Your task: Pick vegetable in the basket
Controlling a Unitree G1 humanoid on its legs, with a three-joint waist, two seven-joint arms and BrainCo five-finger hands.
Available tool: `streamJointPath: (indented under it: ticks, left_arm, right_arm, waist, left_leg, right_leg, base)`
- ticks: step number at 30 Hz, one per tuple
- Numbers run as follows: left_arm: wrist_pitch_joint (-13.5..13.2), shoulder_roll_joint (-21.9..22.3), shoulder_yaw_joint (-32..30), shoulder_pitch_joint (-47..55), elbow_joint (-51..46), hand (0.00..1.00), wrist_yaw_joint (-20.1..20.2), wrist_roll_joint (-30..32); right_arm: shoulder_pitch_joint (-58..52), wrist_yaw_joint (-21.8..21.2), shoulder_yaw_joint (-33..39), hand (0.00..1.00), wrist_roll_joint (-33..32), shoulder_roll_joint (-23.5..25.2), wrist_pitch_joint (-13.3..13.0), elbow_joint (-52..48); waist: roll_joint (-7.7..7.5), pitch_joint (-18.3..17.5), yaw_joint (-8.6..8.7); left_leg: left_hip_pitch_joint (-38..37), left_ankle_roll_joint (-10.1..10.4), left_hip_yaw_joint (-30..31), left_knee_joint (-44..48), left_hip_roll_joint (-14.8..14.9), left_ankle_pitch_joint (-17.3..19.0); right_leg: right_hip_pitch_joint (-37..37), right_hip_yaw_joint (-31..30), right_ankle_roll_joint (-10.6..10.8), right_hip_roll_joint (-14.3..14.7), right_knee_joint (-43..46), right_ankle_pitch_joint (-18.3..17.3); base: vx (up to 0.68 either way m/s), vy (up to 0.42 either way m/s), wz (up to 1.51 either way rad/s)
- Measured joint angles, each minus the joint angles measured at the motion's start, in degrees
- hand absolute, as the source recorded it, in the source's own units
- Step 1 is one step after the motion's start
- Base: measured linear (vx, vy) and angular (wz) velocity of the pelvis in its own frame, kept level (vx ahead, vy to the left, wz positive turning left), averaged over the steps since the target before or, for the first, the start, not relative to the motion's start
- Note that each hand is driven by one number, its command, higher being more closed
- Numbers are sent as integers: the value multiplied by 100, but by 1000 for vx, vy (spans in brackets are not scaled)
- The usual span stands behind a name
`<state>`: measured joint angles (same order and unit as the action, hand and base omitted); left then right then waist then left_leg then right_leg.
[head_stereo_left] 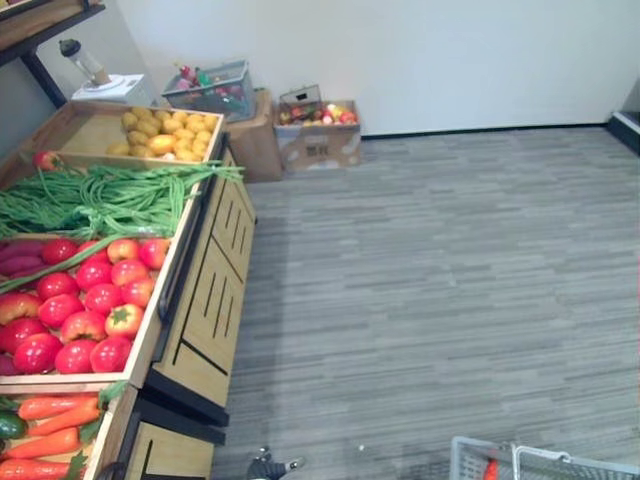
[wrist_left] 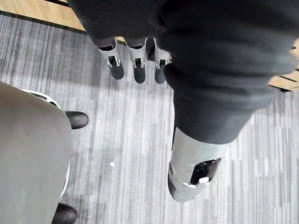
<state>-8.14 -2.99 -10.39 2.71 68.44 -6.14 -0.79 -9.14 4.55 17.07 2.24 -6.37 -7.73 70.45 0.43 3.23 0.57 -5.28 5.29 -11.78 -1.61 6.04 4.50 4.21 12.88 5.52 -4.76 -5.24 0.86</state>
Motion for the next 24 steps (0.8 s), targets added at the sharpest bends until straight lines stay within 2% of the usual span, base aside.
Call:
streamJointPath:
  ticks: [5, 24]
  left_arm:
    - [4, 0, 56, -4, 0, 0, -22, 210]
    - [6, 2, 95, 3, 5, 0, 33, 204]
  right_arm:
    - [9, -1, -172, 100, 1, 0, 0, -1]
    - [-75, -15, -177, 100, 2, 8, -5, 14]
  waist:
    - [7, -1, 74]
    - [19, -13, 81]
  left_leg:
    - [1, 0, 4, -11, -12, 0]
    - [-123, 16, -28, -20, 10, 16]
  right_leg:
    - [1, 7, 2, -9, -15, 1]
    - [113, -24, 10, 10, -53, 7]
  base:
    - [0, 0, 0]
    - [0, 0, 0]
